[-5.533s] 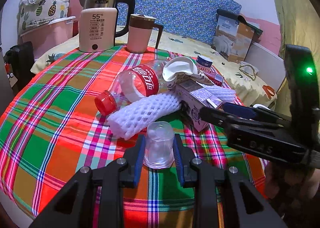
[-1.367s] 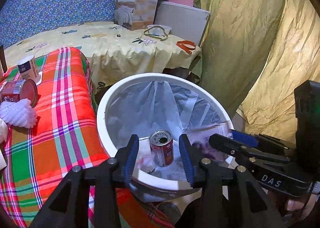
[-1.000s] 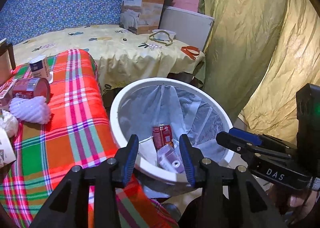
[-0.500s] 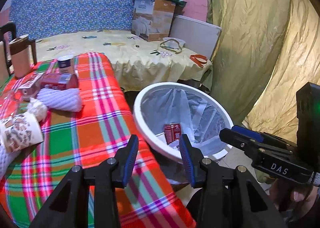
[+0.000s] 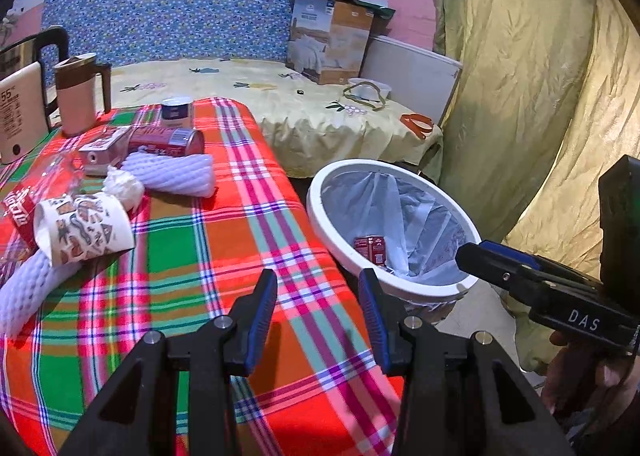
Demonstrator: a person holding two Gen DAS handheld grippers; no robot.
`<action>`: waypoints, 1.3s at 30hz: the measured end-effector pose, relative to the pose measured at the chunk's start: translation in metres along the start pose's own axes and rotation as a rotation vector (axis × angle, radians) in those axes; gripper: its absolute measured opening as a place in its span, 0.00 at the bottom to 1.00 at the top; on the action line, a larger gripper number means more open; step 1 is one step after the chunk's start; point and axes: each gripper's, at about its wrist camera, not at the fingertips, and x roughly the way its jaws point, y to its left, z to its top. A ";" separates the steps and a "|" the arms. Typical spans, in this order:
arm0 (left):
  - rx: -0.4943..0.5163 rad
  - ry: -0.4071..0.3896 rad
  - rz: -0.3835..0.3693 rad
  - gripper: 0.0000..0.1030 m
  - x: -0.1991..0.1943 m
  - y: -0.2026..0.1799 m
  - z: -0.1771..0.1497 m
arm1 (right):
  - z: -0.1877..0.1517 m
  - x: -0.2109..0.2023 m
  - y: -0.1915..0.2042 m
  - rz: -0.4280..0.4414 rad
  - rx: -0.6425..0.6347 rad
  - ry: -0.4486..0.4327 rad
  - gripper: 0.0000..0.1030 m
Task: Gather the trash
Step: 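Move both open tools from the bin back toward the table, then grasp the white foam net sleeve with the left tool while the right tool approaches the patterned paper cup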
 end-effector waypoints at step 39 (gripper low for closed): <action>-0.122 -0.076 0.215 0.43 -0.057 0.108 -0.018 | -0.004 0.025 0.093 0.158 -0.200 0.072 0.57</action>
